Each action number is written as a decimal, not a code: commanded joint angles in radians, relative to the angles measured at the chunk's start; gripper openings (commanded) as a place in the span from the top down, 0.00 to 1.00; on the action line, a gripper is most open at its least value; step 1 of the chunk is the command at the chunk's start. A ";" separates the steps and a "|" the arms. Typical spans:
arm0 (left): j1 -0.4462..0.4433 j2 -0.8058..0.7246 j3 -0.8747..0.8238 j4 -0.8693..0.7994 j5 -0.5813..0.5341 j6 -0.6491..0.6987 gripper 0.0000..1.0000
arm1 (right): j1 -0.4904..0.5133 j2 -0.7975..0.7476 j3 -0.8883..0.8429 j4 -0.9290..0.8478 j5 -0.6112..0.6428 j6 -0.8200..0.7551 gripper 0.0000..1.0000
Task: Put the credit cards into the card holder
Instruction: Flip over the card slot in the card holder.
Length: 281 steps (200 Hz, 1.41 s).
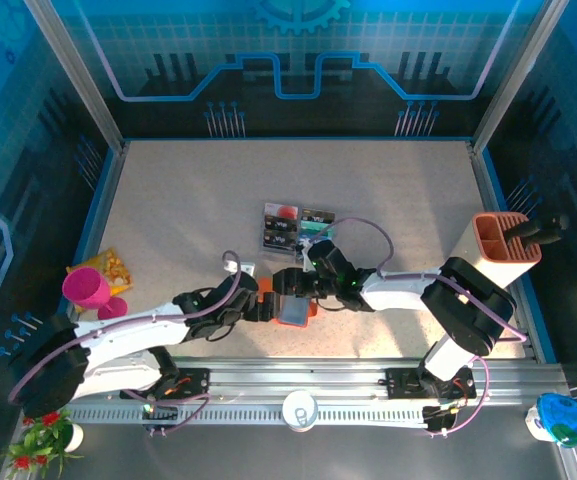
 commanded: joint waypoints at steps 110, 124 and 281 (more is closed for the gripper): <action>-0.002 -0.211 -0.060 -0.111 -0.087 -0.016 0.01 | 0.059 0.112 0.111 -0.024 -0.010 0.053 0.39; -0.003 -0.194 -0.058 -0.106 -0.085 -0.006 0.01 | 0.057 0.129 0.111 -0.004 -0.017 0.066 0.39; 0.005 0.030 -0.037 -0.045 -0.155 -0.001 0.01 | 0.049 0.108 0.075 0.068 -0.042 0.100 0.39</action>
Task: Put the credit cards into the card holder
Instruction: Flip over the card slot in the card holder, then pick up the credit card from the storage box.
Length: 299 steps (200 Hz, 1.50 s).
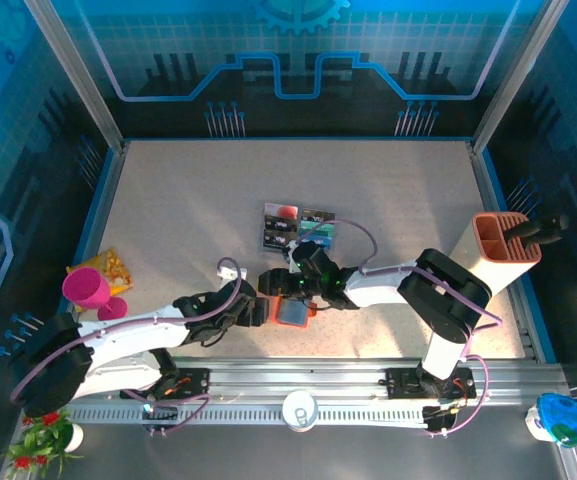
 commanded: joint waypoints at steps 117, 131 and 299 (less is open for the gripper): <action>0.005 0.030 -0.005 0.017 -0.027 -0.024 0.01 | -0.198 -0.265 0.314 -0.769 0.106 -0.519 0.39; 0.005 0.031 -0.005 0.019 -0.027 -0.024 0.01 | -0.218 -0.244 0.383 -0.871 0.149 -0.622 0.40; 0.004 -0.001 -0.018 -0.003 -0.028 -0.041 0.01 | -0.043 0.221 0.858 -1.253 0.440 -1.079 0.54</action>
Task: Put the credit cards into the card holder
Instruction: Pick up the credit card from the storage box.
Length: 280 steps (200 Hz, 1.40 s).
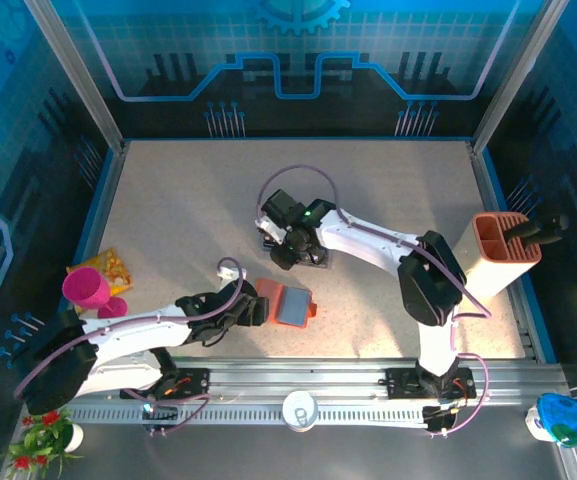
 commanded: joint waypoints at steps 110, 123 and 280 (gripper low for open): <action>0.005 -0.007 -0.015 -0.004 -0.019 -0.015 0.01 | 0.033 0.177 0.192 -0.091 0.051 -0.070 0.57; 0.004 -0.007 -0.018 -0.003 -0.018 -0.016 0.01 | 0.033 0.188 0.197 -0.090 0.050 -0.071 0.58; 0.005 -0.007 -0.018 -0.003 -0.012 -0.016 0.01 | 0.036 0.208 0.224 -0.097 0.062 -0.151 0.97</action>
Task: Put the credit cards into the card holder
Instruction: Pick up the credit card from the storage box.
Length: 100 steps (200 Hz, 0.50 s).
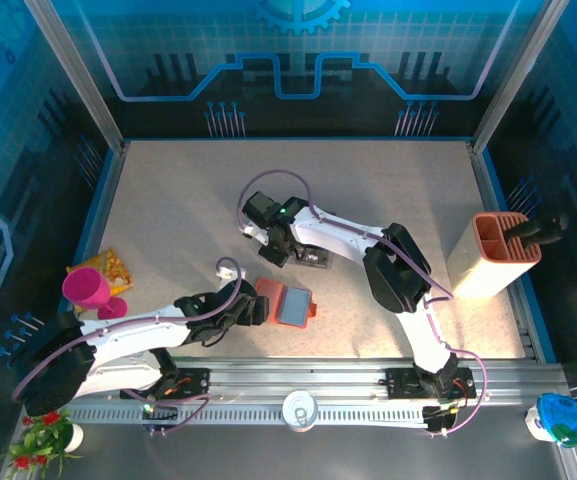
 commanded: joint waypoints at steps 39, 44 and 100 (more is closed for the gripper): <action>0.005 -0.003 -0.011 -0.010 -0.011 -0.008 0.01 | 0.020 -0.022 0.021 -0.033 0.015 -0.059 1.00; 0.005 -0.005 -0.011 -0.012 -0.011 -0.008 0.01 | 0.022 -0.027 0.022 -0.033 0.017 -0.061 1.00; 0.004 -0.045 0.030 -0.057 -0.009 0.014 0.01 | 0.037 -0.126 0.034 -0.014 0.016 -0.050 1.00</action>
